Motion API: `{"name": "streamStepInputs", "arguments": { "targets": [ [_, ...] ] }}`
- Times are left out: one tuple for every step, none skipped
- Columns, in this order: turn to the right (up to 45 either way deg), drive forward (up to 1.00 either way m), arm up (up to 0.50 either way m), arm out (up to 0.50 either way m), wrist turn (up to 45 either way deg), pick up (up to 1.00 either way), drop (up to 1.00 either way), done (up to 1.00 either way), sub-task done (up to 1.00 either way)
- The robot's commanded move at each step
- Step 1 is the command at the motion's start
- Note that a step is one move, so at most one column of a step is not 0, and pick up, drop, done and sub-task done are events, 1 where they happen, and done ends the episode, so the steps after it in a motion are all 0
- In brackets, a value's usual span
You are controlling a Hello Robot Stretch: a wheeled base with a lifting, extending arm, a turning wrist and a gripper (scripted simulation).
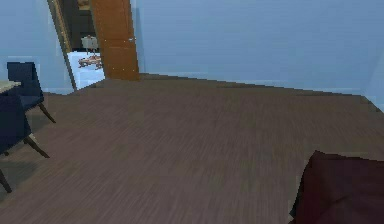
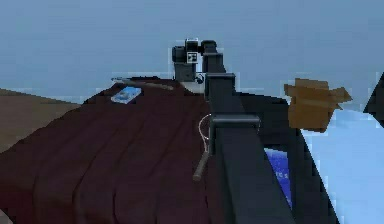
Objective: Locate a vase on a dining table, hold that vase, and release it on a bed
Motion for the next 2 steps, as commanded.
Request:
{"name": "streamStepInputs", "arguments": {
  "targets": [
    [0.0,0.0,0.0,0.0,39.0,0.0,0.0,0.0,0.0],
    [0.0,0.0,-0.2,0.0,0.0,0.0,0.0,0.0,0.0]
  ]
}}
